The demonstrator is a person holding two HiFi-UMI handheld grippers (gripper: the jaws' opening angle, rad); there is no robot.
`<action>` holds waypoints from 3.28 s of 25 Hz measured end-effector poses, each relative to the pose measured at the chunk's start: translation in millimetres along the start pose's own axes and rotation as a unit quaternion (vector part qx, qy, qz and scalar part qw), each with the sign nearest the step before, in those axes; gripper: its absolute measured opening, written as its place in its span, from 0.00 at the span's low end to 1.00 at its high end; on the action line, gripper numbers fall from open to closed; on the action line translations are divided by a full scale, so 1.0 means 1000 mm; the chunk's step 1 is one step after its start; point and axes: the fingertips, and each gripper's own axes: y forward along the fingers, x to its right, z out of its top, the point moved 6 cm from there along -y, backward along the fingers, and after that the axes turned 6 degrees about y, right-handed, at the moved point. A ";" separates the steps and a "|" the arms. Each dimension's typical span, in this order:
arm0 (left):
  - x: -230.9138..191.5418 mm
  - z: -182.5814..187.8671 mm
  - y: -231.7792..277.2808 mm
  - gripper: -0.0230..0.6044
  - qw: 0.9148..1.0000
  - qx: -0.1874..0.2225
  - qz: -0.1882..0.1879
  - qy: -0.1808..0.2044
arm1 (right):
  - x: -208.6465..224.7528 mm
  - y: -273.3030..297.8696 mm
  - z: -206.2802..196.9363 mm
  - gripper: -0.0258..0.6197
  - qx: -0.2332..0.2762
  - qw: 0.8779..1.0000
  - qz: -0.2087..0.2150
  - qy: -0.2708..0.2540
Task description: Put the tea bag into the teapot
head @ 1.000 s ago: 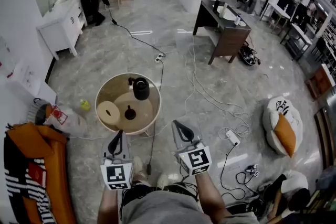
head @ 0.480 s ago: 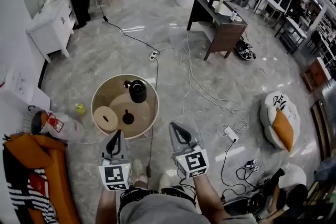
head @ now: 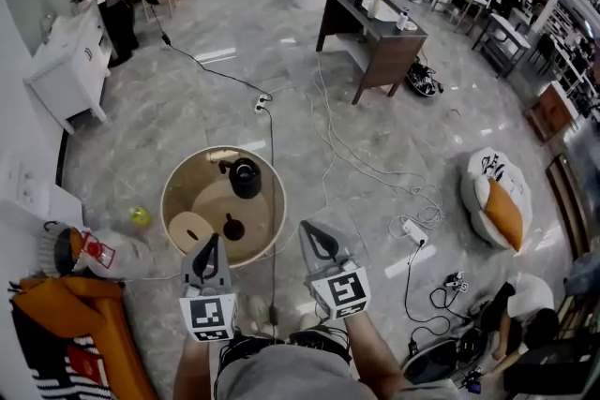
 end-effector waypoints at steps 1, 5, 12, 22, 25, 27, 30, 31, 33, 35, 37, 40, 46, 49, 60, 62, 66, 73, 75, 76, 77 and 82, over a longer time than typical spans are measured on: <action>-0.006 -0.002 0.004 0.06 1.000 0.002 -0.005 -0.001 | -0.004 0.006 -0.003 0.04 -0.002 1.000 -0.002 0.002; -0.025 -0.016 0.020 0.06 1.000 0.005 -0.022 -0.004 | -0.018 0.028 -0.015 0.04 -0.015 1.000 -0.013 0.004; -0.035 -0.033 0.053 0.06 0.999 -0.006 -0.031 -0.010 | -0.008 0.065 -0.026 0.04 -0.027 0.999 -0.018 0.009; -0.049 -0.060 0.119 0.06 0.998 -0.040 0.019 -0.038 | 0.044 0.140 -0.057 0.04 -0.057 0.998 0.024 0.034; -0.052 -0.069 0.141 0.06 0.996 -0.052 0.046 -0.054 | 0.063 0.166 -0.065 0.04 -0.066 0.996 0.045 0.041; -0.055 -0.077 0.156 0.06 0.994 -0.062 0.060 -0.061 | 0.074 0.184 -0.074 0.04 -0.073 0.995 0.058 0.045; -0.058 -0.092 0.176 0.06 0.990 -0.080 0.076 -0.084 | 0.085 0.212 -0.091 0.04 -0.093 0.991 0.078 0.048; -0.058 -0.098 0.181 0.06 0.988 -0.087 0.082 -0.093 | 0.087 0.220 -0.098 0.04 -0.101 0.990 0.086 0.047; -0.057 -0.114 0.190 0.06 0.986 -0.100 0.091 -0.102 | 0.090 0.235 -0.113 0.04 -0.117 0.987 0.102 0.046; -0.055 -0.133 0.198 0.06 0.984 -0.110 0.097 -0.102 | 0.091 0.246 -0.131 0.04 -0.130 0.984 0.117 0.043; -0.053 -0.152 0.205 0.06 0.983 -0.119 0.098 -0.098 | 0.092 0.258 -0.148 0.04 -0.141 0.980 0.132 0.039; -0.050 -0.171 0.219 0.06 0.977 -0.136 0.107 -0.127 | 0.094 0.274 -0.172 0.04 -0.153 0.977 0.147 0.038; -0.041 -0.216 0.242 0.06 0.968 -0.163 0.111 -0.156 | 0.094 0.297 -0.221 0.04 -0.180 0.969 0.167 0.037; -0.042 -0.245 0.251 0.06 0.967 -0.171 0.107 -0.156 | 0.090 0.310 -0.245 0.04 -0.192 0.966 0.171 0.031; -0.021 -0.349 0.262 0.06 0.956 -0.208 0.094 -0.184 | 0.077 0.321 -0.352 0.04 -0.239 0.952 0.187 0.036; -0.018 -0.367 0.263 0.06 0.955 -0.213 0.091 -0.185 | 0.079 0.322 -0.372 0.04 -0.241 0.953 0.181 0.038; -0.008 -0.397 0.266 0.06 0.954 -0.217 0.087 -0.190 | 0.081 0.324 -0.408 0.04 -0.256 0.951 0.173 0.034; 0.013 -0.446 0.266 0.06 0.945 -0.240 0.079 -0.207 | 0.076 0.320 -0.461 0.04 -0.287 0.938 0.188 0.036; 0.020 -0.458 0.266 0.06 0.942 -0.246 0.078 -0.214 | 0.076 0.318 -0.475 0.04 -0.294 0.936 0.190 0.036; 0.022 -0.464 0.266 0.06 0.941 -0.249 0.077 -0.216 | 0.077 0.318 -0.482 0.04 -0.299 0.934 0.190 0.037; 0.024 -0.468 0.266 0.06 0.941 -0.251 0.076 -0.216 | 0.077 0.317 -0.489 0.04 -0.302 0.933 0.191 0.039; 0.031 -0.480 0.269 0.06 0.941 -0.253 0.074 -0.213 | 0.071 0.316 -0.515 0.04 -0.322 0.923 0.208 0.034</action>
